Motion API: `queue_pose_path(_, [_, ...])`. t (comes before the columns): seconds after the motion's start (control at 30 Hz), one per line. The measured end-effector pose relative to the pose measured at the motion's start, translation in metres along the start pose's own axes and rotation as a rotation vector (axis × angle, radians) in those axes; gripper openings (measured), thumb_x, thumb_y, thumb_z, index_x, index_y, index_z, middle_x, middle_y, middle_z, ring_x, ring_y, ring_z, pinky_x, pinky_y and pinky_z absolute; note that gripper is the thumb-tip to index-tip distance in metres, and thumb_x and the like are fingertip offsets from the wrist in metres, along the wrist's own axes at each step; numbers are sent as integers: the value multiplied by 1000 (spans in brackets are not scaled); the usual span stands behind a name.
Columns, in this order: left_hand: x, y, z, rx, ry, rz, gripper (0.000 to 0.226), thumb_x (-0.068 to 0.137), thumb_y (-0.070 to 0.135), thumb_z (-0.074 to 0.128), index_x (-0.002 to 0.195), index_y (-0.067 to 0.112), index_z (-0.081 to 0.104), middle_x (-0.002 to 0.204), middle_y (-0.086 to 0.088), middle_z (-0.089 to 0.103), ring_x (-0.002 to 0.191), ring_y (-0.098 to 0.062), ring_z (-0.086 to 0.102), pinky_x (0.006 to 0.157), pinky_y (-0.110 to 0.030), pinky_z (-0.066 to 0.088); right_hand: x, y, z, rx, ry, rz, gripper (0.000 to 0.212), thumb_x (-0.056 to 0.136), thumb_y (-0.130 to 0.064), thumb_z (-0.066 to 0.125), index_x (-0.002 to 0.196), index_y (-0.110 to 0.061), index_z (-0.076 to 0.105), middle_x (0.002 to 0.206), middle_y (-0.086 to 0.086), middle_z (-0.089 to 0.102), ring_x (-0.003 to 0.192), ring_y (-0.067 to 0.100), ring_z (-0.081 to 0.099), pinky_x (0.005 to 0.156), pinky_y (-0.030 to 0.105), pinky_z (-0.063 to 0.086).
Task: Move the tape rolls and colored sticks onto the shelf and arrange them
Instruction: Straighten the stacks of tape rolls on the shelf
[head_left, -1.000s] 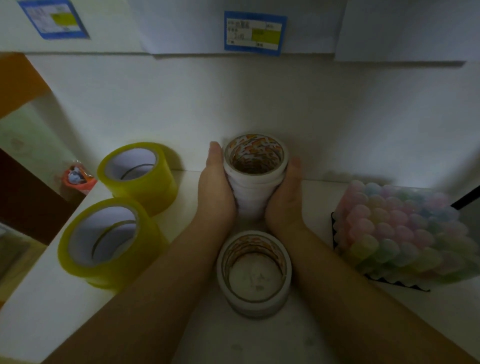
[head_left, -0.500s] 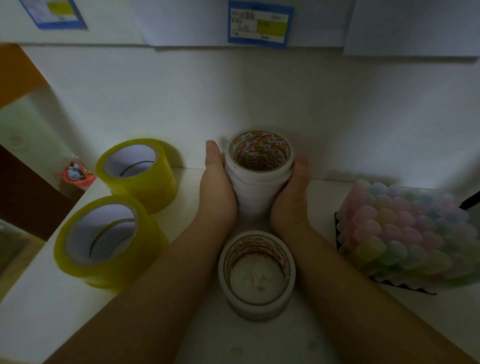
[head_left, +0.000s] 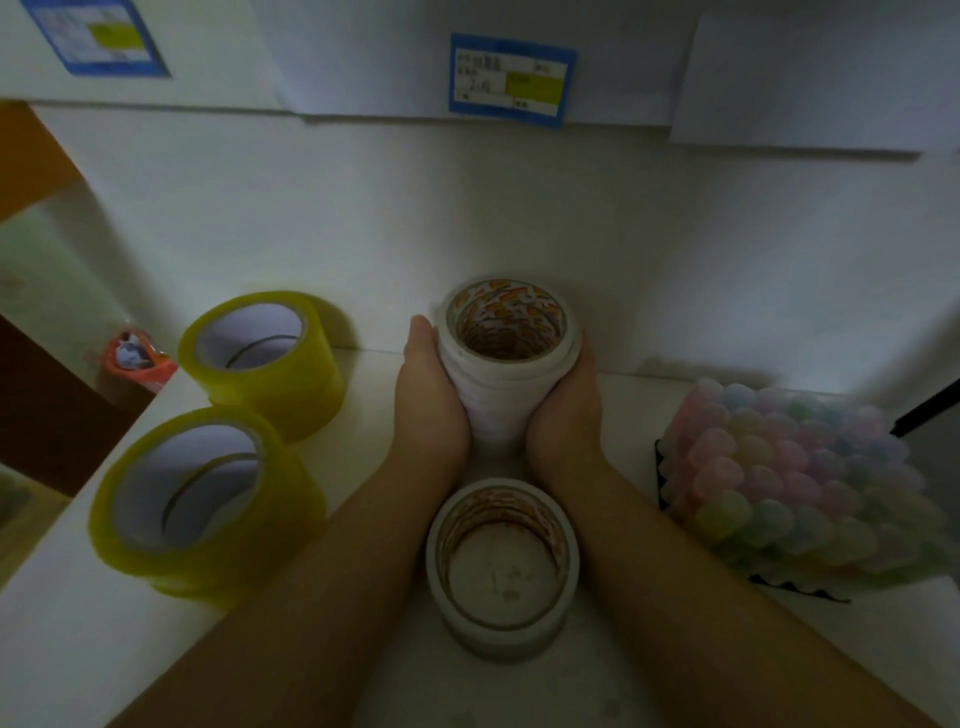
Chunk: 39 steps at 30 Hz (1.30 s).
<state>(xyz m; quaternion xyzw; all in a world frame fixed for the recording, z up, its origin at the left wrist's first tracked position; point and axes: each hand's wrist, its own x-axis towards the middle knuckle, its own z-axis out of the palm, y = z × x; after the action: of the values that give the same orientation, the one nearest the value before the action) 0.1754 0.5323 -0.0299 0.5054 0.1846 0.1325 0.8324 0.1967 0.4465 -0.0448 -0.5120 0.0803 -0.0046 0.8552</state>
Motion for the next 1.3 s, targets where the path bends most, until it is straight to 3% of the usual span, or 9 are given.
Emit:
queue_pose_path(0.13, [0,1,0,93,65,29,42,106,33,33,78,20,62,53,19,65,52,10,59,52,-5,46,-1,1,2,-21,8,-45,43,108,-18,29,84,-20,65,63,-18,70,62,-9,63,60,8,48])
queue_pose_path(0.37, [2,-6,-6,123,100,99,38,71,58,44,63,24,57,74,-4,64,80,-17,57,84,-42,49,-5,3,6,-30,7,-102,37,96,-39,37,94,-20,69,92,-2,71,91,10,65,85,26,53])
queue_pose_path(0.5, [-3,-4,-5,77,92,125,59,96,30,37,40,24,55,53,11,54,65,-12,48,71,-36,41,-7,2,5,-78,6,-147,33,92,-38,38,91,-21,66,90,-1,67,80,-1,64,79,18,52])
queue_pose_path(0.6, [-1,-4,-4,123,136,143,44,88,43,37,54,23,58,63,5,61,72,-15,54,75,-41,46,-10,1,2,-182,-7,-189,35,88,-41,42,101,-18,66,95,-5,64,88,3,61,89,19,49])
queue_pose_path(0.7, [2,-9,-7,219,147,130,45,85,53,34,68,20,58,75,2,66,82,-15,59,84,-40,47,-8,7,-4,-273,43,-147,31,103,-7,40,132,-2,51,90,-22,43,76,-7,45,70,-4,35])
queue_pose_path(0.87, [2,-10,-7,170,52,41,61,72,82,33,79,42,78,103,4,75,107,-16,65,105,-40,45,-9,4,7,-260,50,-261,32,89,-39,34,95,-27,63,95,-9,64,93,6,60,97,30,48])
queue_pose_path(1.13, [-3,0,-4,35,-45,-30,60,104,53,22,95,21,72,93,5,76,99,-13,68,94,-25,50,-10,2,0,-330,7,-224,52,75,-51,40,99,-13,66,92,-5,60,83,2,55,82,28,45])
queue_pose_path(1.23, [-9,11,-4,-116,-43,-62,63,103,51,23,105,10,70,109,-14,73,110,-29,67,99,-40,52,-12,-10,-1,91,1,-65,56,96,-34,33,64,-17,75,69,-6,69,69,4,64,72,22,49])
queue_pose_path(1.3, [-10,20,-5,-155,-35,-17,58,104,48,25,111,8,66,112,-15,71,112,-30,65,99,-40,52,-6,-11,-6,183,-43,-72,64,103,-30,22,80,-18,80,84,-3,76,85,9,70,78,23,53])
